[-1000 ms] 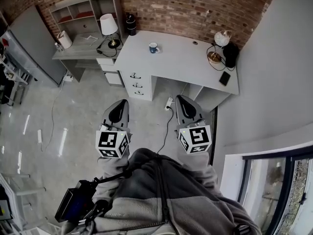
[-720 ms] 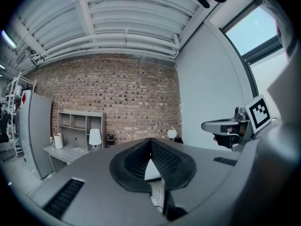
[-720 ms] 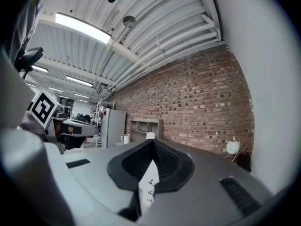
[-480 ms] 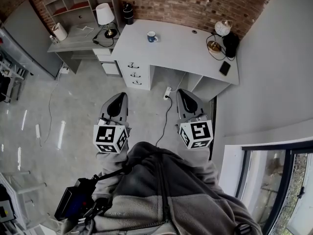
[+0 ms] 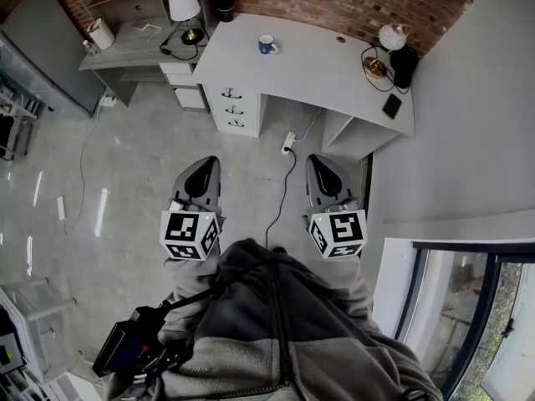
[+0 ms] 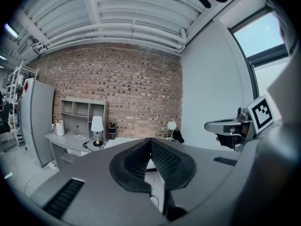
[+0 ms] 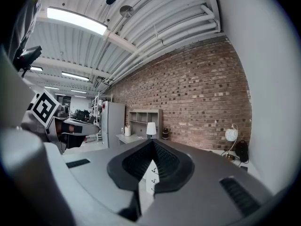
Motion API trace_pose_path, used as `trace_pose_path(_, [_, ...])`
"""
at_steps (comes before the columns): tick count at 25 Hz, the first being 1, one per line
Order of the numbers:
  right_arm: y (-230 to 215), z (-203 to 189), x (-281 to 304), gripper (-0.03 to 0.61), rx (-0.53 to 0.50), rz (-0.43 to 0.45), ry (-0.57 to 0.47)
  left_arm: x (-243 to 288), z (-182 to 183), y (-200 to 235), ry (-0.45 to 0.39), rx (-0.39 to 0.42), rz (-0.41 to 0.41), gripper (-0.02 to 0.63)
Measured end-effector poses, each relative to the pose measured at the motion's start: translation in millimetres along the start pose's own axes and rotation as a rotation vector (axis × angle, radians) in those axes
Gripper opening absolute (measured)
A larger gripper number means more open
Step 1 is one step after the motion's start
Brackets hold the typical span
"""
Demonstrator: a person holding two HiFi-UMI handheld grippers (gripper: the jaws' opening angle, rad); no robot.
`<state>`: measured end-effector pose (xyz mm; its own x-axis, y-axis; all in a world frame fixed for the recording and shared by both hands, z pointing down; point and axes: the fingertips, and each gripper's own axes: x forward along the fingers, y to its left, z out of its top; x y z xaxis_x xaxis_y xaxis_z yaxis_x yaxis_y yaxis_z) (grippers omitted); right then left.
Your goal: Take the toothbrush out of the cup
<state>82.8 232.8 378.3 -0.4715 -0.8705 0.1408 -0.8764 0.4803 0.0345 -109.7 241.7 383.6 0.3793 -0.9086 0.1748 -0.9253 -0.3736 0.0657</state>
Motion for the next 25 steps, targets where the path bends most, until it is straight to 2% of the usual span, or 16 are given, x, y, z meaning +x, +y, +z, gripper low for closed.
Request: trace_pose_path(25, [17.4, -12.8, 2.0, 0.002, -0.005, 0.008, -0.020, -5.8, -16.4, 3.5, -0.023, 0.005, -0.021, 0.005])
